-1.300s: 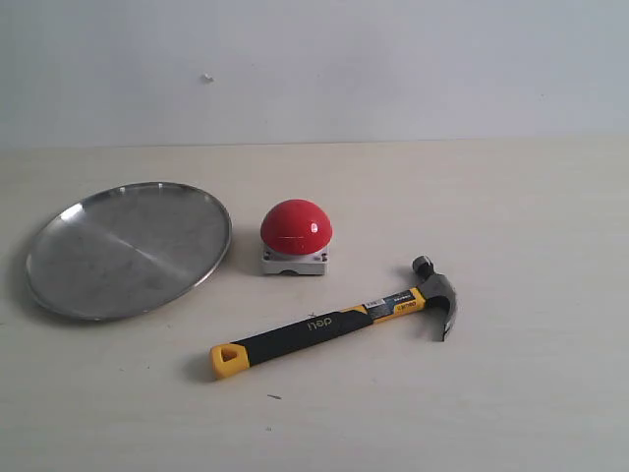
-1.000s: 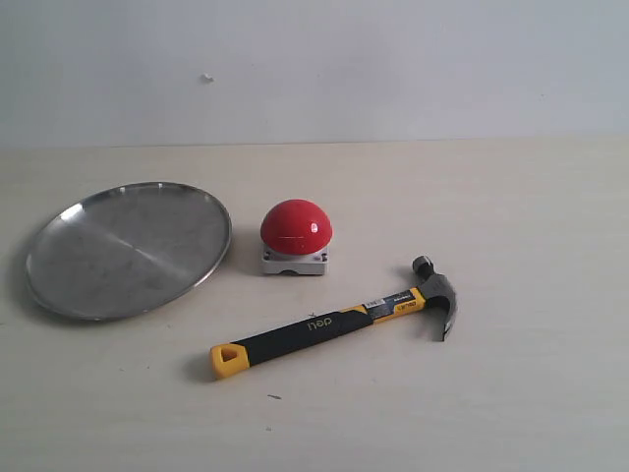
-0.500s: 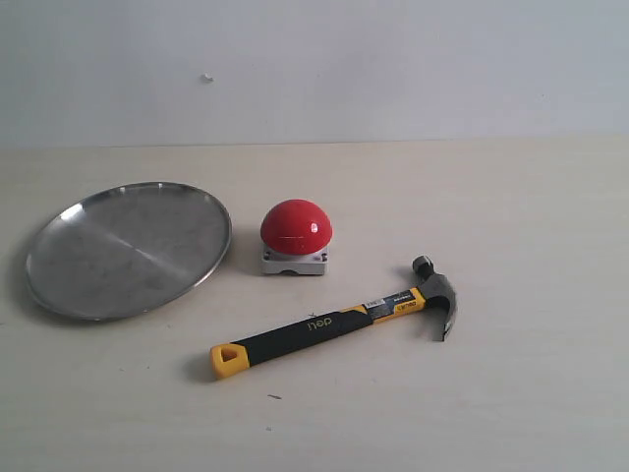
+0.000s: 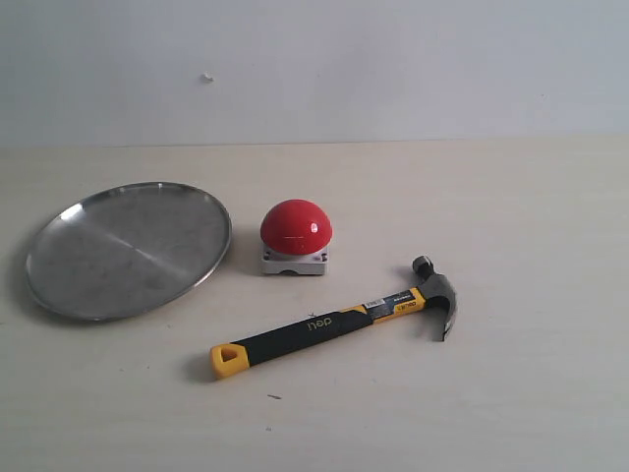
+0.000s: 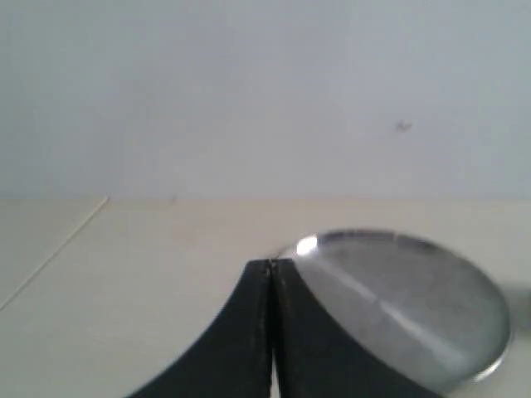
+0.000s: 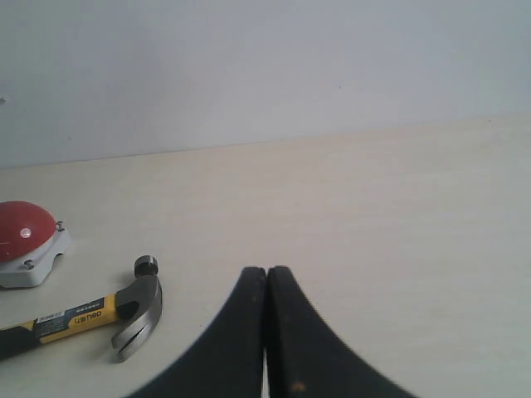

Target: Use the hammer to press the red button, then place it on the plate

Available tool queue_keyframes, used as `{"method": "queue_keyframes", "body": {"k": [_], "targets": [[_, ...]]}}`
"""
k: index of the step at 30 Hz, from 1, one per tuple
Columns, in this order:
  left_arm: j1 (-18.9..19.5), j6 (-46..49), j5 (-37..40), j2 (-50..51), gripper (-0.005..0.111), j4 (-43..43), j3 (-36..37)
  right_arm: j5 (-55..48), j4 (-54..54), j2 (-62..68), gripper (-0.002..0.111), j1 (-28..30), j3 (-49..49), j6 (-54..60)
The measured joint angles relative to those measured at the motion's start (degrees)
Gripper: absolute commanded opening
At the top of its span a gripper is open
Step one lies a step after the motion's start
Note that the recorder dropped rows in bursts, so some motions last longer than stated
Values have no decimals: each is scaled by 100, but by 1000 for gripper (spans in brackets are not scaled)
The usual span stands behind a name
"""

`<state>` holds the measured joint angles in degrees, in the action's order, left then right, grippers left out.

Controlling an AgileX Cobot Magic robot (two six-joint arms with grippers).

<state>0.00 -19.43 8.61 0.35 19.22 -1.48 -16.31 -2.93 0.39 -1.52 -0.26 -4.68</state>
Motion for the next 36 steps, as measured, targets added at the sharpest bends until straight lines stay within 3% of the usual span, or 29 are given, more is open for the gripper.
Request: {"method": "queue_keyframes", "body": {"k": [3,8,13,17,20,22,26,27,29,31,33,36], "targets": [[0,-132,-1285,0,0,0,0,0,0,0,0,0,0,0],[0,-1383,-3084,-3,0,-12,0,0,0,0,0,0,0,0],[0,-2005,-4300,-13,0,-499,0,0,0,0,0,0,0,0],[0,-2067,-4595,155,0,-1096,-282,0,0,0,0,0,0,0],[0,-2098,-4222,577,0,-1203,-828,0,0,0,0,0,0,0],[0,-2111,-3748,1214,0,-1093,-1565,0,0,0,0,0,0,0],[0,-2460,-2760,2982,0,680,-3064,0,0,0,0,0,0,0],[0,-3003,-1942,3592,0,1597,-3527,0,0,0,0,0,0,0],[-24,-3441,-598,4442,0,2422,-3984,0,0,0,0,0,0,0],[-142,-3016,439,5309,0,2617,-4231,0,0,0,0,0,0,0],[-441,-1860,1154,6203,0,2136,-4469,0,0,0,0,0,0,0],[-1128,908,2656,7436,0,455,-5385,0,0,0,0,0,0,0]]}}
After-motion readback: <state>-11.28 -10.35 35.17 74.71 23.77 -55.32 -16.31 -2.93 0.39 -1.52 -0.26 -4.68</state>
